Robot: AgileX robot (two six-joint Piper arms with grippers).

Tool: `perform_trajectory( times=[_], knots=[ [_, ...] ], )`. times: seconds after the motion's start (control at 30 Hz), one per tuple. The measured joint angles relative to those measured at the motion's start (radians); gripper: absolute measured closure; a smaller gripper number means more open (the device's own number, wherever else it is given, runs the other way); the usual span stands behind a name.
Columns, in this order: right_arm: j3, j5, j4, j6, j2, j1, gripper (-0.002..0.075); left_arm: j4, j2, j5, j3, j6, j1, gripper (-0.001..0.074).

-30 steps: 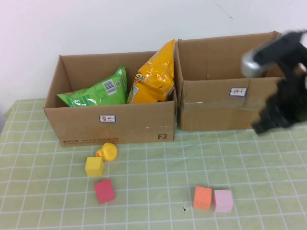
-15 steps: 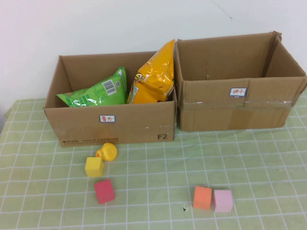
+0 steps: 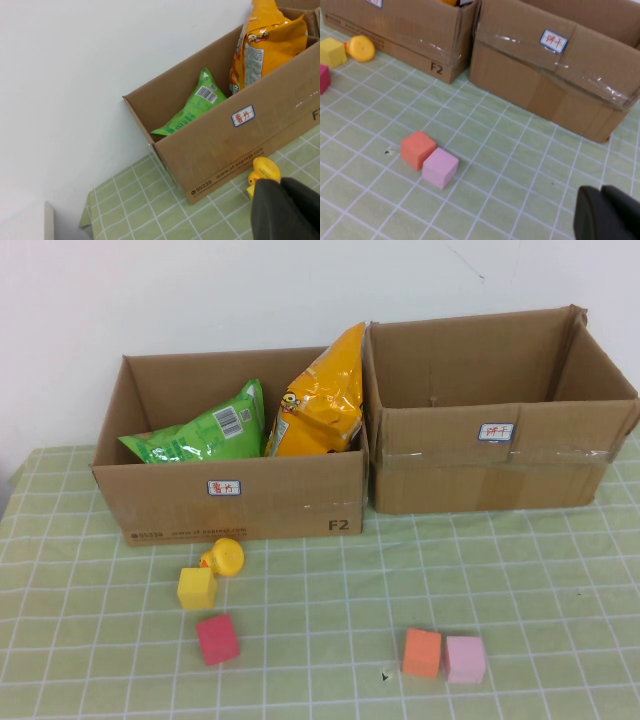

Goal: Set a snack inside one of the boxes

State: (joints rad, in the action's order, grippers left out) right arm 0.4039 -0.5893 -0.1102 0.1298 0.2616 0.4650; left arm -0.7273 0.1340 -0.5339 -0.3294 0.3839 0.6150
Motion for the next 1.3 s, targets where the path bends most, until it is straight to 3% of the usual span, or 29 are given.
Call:
perform_trajectory(
  times=[0.73, 0.9, 1.1, 1.3],
  knots=[
    [0.0, -0.037, 0.013, 0.0, 0.0, 0.0, 0.0725, 0.005, -0.036, -0.004, 0.0, 0.005, -0.019, 0.0736],
    [0.0, -0.039, 0.013, -0.002, 0.0, 0.0, 0.0726, 0.074, -0.071, -0.004, 0.004, 0.005, -0.156, 0.0736],
    [-0.002, -0.039, 0.015, -0.002, 0.0, 0.0, 0.0726, 0.297, -0.077, 0.01, 0.08, -0.003, -0.353, 0.0736],
    [-0.002, -0.039, 0.015, -0.002, 0.0, 0.0, 0.0726, 0.499, -0.077, 0.229, 0.25, -0.158, -0.497, 0.0736]
  ],
)
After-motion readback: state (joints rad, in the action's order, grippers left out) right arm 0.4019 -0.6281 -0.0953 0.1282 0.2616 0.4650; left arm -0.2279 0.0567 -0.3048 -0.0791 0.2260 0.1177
